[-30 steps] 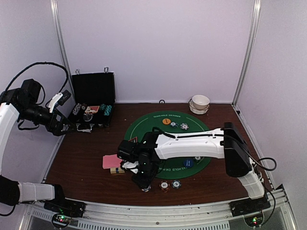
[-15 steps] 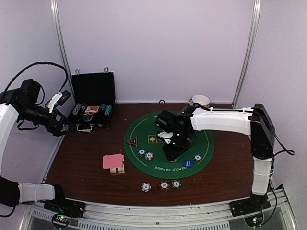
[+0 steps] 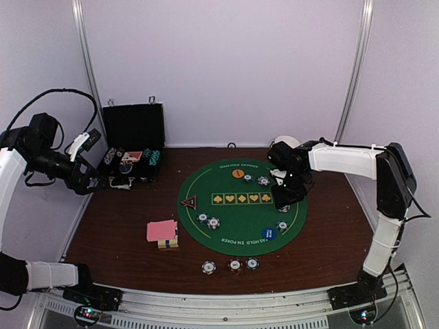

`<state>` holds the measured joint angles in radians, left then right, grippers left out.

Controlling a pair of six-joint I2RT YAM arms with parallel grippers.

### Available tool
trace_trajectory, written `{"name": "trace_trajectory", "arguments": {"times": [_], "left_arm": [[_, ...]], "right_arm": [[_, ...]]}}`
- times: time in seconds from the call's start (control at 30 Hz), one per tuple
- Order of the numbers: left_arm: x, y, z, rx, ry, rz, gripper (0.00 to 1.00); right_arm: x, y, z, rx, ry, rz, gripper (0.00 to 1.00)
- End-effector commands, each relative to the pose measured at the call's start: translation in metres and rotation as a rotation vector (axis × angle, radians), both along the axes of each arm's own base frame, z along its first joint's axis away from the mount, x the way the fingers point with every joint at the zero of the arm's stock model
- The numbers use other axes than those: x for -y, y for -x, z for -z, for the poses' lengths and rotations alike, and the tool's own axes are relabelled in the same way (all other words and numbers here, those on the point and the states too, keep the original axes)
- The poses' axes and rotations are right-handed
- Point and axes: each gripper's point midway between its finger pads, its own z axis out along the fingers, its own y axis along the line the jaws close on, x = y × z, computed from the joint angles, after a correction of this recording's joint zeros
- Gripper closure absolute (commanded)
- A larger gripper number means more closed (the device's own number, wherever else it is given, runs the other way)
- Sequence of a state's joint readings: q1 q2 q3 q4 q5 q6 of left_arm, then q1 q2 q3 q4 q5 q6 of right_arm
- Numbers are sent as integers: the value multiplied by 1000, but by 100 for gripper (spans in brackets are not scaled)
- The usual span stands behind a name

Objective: Distribute texas hold em gaming equipment

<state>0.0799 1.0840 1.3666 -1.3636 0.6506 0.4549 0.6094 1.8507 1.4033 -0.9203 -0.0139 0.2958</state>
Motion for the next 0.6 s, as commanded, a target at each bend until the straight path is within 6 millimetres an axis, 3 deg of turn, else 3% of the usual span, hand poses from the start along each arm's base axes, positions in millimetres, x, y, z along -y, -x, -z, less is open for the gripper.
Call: {"name": "trace_trajectory", "arguments": {"times": [0.0, 0.23, 0.47, 0.57], "left_arm": [[1, 1, -5, 16, 7, 10, 3], [1, 2, -5, 17, 7, 10, 2], [1, 1, -5, 18, 9, 12, 3], [1, 2, -5, 18, 7, 12, 2]], "right_arm": [[28, -14, -5, 61, 6, 102, 76], [44, -5, 24, 27, 37, 148, 76], [49, -2, 34, 28, 48, 166, 76], [50, 0, 41, 16, 52, 172, 69]]}}
